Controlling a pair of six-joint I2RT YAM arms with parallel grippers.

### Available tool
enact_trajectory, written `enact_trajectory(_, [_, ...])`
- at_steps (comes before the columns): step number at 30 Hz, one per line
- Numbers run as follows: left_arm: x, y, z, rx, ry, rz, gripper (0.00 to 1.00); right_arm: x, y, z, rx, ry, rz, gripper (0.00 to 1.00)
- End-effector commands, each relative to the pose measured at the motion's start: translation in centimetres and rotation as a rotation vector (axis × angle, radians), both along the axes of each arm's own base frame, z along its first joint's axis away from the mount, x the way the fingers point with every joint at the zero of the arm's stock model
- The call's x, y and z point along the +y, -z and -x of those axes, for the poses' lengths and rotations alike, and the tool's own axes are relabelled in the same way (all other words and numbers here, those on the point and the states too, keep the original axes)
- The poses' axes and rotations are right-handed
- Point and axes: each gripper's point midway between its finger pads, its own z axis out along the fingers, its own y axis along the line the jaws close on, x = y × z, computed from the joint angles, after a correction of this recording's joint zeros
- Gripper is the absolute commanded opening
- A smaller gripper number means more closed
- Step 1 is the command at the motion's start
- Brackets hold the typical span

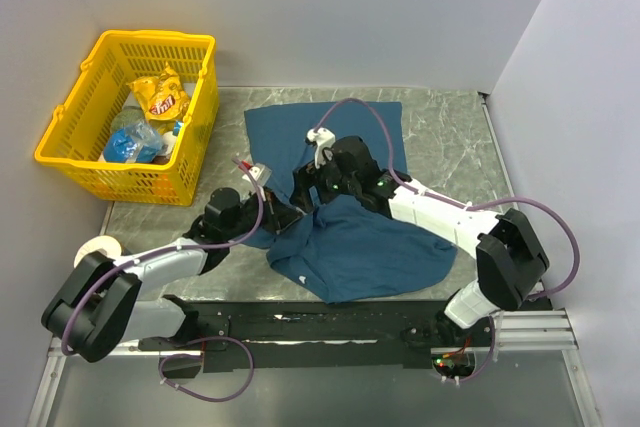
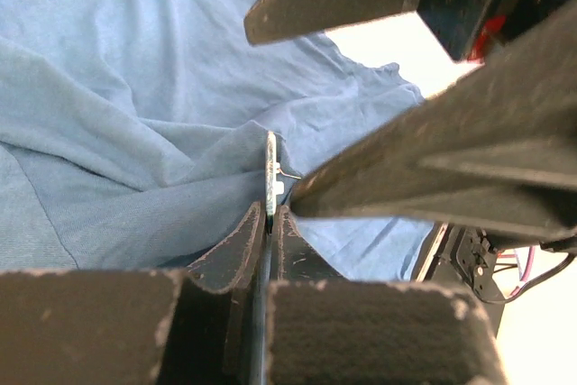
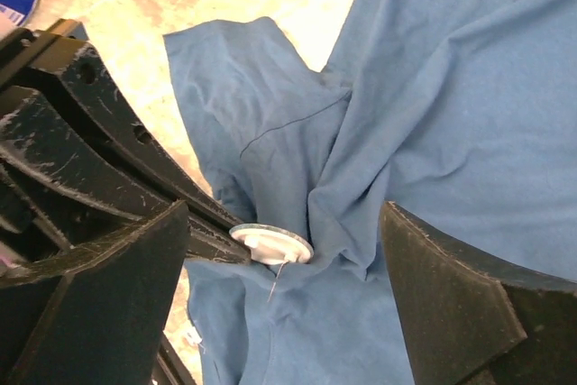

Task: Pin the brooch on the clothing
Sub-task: Pin the brooch to the clothes.

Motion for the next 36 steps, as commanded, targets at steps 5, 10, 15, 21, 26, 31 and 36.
enact_trajectory(5, [0.2,-1.9,0.4,-0.071,0.060,0.109,0.01,-2.9,-5.1,-1.3,-0.119,-0.062,-0.148,0.99])
enact_trajectory(10, [0.5,-1.9,0.6,-0.084,0.096,0.137,0.01,-3.9,-4.4,0.1,-0.105,-0.162,-0.167,0.99])
enact_trajectory(15, [0.6,-3.2,1.5,-0.144,0.154,0.195,0.01,-4.2,-3.9,1.5,-0.086,-0.240,-0.189,0.99])
enact_trajectory(21, [0.7,-4.3,1.7,-0.146,0.217,0.267,0.01,-5.8,-3.2,2.1,-0.063,-0.248,-0.218,0.99])
enact_trajectory(26, [0.2,-4.7,2.5,-0.123,0.288,0.330,0.01,-5.4,-3.2,2.5,-0.052,-0.290,-0.253,0.99])
enact_trajectory(31, [0.1,-5.7,3.3,-0.151,0.340,0.370,0.01,-4.6,-3.0,2.7,-0.033,-0.348,-0.284,0.98])
enact_trajectory(36, [0.2,-7.1,4.2,-0.194,0.394,0.399,0.01,-3.8,-2.5,2.6,-0.014,-0.381,-0.288,0.97])
